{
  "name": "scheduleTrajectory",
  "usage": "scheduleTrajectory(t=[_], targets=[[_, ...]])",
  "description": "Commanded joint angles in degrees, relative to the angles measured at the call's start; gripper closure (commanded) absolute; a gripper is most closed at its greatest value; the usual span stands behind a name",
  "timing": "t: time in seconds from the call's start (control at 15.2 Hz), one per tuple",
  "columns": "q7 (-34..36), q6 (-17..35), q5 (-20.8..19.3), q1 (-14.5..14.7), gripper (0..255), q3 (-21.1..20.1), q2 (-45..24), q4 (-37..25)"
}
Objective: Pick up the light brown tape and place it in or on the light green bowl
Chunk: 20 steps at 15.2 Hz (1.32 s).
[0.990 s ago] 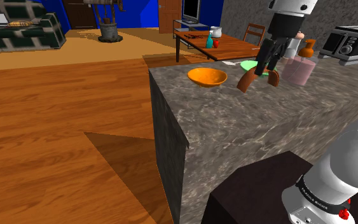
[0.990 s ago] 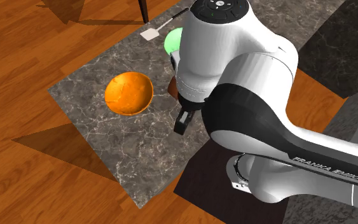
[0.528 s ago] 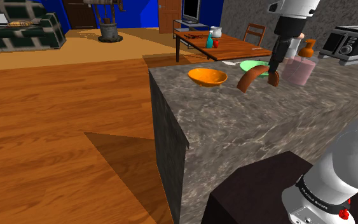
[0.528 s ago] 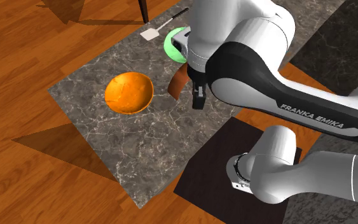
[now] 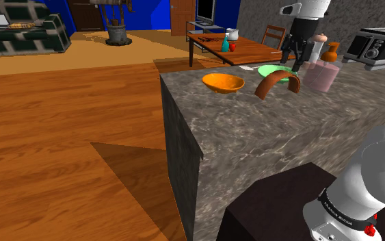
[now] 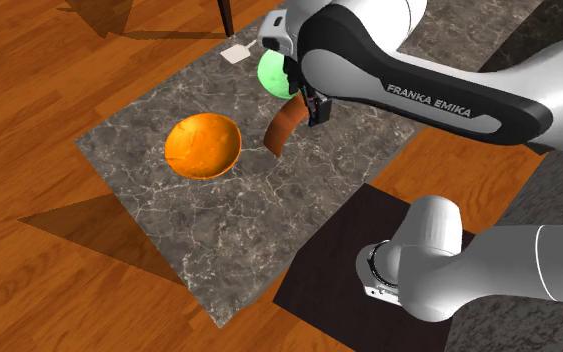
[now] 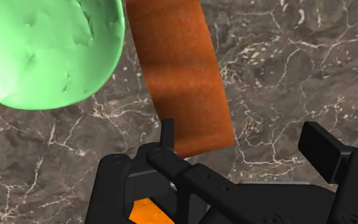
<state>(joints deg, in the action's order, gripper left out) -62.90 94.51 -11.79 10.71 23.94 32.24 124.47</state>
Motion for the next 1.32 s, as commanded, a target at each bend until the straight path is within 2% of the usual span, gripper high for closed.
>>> scheduleTrajectory(t=[0.0, 0.53, 1.06, 1.12, 1.25], targets=[[-8.92, 1.1, -0.67, 2.19, 0, 3.28, -4.17, -3.53], [-8.69, 6.81, -1.37, 1.81, 0, 4.14, -3.83, 2.48], [-8.69, 6.81, -1.37, 1.81, 0, 4.14, -3.84, 2.48], [-8.69, 6.81, -1.37, 1.81, 255, 4.14, -3.84, 2.48], [-8.69, 6.8, -1.38, 1.81, 255, 4.14, -3.83, 2.48]])
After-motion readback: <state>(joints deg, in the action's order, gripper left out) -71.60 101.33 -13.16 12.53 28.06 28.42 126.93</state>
